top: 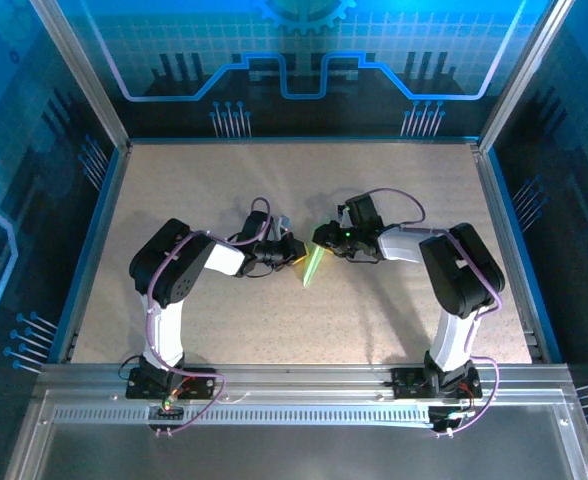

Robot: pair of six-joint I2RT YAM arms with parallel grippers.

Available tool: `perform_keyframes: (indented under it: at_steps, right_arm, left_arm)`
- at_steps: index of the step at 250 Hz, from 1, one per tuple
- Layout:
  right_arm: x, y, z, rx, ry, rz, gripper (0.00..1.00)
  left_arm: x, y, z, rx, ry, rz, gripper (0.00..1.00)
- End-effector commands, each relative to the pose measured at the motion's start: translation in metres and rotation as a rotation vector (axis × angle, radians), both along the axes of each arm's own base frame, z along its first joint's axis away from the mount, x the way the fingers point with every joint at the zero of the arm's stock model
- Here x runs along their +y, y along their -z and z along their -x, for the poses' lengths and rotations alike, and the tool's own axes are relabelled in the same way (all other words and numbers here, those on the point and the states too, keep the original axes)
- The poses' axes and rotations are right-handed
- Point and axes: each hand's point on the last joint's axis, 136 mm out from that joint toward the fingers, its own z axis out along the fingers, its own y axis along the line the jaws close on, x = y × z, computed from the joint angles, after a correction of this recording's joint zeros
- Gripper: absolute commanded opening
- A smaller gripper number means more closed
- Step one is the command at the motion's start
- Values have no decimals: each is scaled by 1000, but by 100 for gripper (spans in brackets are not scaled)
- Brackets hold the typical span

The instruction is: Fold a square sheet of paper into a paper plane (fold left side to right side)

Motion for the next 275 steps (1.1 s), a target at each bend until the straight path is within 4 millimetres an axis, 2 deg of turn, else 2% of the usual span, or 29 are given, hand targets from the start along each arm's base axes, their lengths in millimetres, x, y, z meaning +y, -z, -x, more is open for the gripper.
perform_keyframes:
  at_steps: [1,31,67,107,145,178,241,275]
  right_arm:
    - [-10,-10,9,-8,-4,29,35]
    - [-14,-15,9,-20,-3,26,32]
    - [-20,-10,10,4,2,57,32]
    - [-17,-15,7,-15,-5,43,33]
    - [-13,-20,2,-22,-22,43,27]
    - [-10,-17,-3,-7,-29,62,24]
    - [1,-3,-11,34,-51,89,23]
    - [0,7,-10,61,-52,128,23]
  left_arm:
    - [29,65,22,132,-54,-213,0]
    - [30,66,23,134,-47,-223,0]
    - [27,61,21,111,-38,-215,0]
    - [21,54,20,93,-23,-200,0]
    - [16,52,21,82,0,-205,0]
    - [14,52,21,79,10,-213,0]
    - [10,52,22,72,28,-232,0]
    - [9,52,23,72,34,-237,2]
